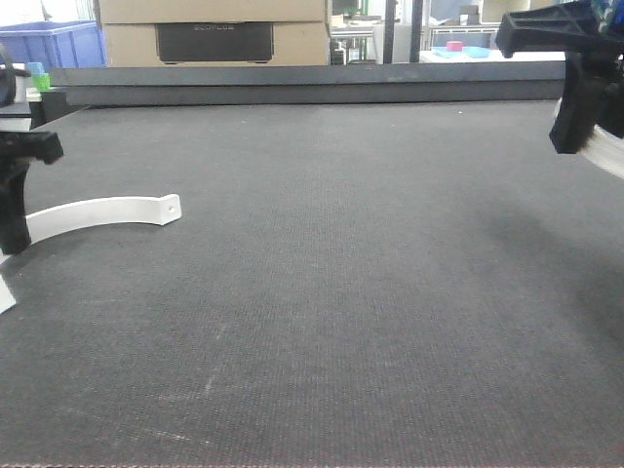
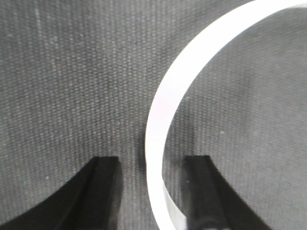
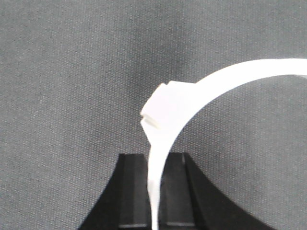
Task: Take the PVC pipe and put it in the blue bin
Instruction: 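Lift both white pipe pieces off the table with both grippers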
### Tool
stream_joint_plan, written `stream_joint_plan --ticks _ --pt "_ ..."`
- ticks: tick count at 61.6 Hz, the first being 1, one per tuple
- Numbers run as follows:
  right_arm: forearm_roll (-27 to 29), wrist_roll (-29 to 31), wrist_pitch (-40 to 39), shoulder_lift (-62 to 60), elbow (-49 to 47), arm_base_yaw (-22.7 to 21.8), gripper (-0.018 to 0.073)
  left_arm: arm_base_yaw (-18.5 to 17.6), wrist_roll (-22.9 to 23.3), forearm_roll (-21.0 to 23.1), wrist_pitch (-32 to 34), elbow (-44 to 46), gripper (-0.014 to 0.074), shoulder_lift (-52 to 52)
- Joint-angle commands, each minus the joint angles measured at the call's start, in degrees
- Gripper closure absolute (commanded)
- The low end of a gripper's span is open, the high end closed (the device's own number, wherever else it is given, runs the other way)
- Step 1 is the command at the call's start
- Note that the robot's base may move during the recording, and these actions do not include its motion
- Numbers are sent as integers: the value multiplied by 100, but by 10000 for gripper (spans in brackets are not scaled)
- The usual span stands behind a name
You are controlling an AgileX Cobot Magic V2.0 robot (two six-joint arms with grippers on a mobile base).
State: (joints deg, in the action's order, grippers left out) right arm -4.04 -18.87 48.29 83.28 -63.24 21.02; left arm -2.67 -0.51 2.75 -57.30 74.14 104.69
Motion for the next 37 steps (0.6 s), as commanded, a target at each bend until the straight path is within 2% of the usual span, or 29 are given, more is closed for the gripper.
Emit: stream_joint_plan --ticks 1,12,25,37 --pt "-69 54 -15 -48 -12 6 727 24 6 -9 52 45 408 20" --pt "-70 54 -5 -48 -12 6 727 24 6 -9 -1 45 458 53" --pt "-70 54 -55 -48 -12 6 727 24 6 -45 -72 45 707 53" --pt "-70 54 -39 -59 -12 6 727 24 6 -45 -441 159 707 40"
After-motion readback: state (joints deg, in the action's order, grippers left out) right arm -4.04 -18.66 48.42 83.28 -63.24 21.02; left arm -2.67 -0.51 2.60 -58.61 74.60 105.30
